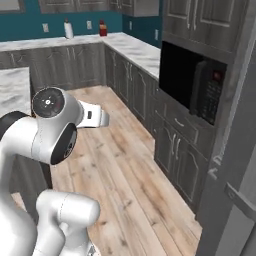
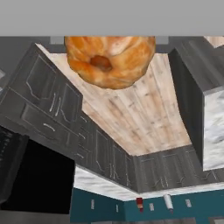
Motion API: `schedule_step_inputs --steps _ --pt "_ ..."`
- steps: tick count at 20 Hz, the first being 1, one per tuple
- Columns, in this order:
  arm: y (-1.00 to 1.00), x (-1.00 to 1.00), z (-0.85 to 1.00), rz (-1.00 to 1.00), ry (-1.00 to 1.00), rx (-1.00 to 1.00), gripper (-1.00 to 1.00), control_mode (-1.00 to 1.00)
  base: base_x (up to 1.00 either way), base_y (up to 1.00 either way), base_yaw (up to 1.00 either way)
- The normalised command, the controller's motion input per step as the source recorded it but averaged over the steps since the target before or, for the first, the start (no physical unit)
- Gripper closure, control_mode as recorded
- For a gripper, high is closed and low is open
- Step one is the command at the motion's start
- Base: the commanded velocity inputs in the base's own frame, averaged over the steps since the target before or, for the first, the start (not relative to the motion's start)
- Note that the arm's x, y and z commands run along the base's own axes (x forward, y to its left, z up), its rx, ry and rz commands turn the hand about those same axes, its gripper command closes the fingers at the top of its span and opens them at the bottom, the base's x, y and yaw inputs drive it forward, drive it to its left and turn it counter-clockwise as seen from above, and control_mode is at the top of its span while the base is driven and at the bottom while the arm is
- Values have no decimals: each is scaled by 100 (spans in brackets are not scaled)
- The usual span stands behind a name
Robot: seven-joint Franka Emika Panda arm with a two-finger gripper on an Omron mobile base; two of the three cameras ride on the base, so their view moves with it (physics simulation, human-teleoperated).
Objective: Retrieve the tangerine and mango from the fridge and place them into the bowl on the dining table.
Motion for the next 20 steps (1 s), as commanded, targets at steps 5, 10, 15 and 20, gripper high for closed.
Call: schedule_step_inputs --steps 5,10,15,20 --pt "0 0 0 0 0 0 100 100 -54 0 48" --pt "0 0 0 0 0 0 100 100 -17 12 41" --pt "0 0 0 0 0 0 100 100 12 52 34" --pt "0 0 0 0 0 0 100 100 36 80 29"
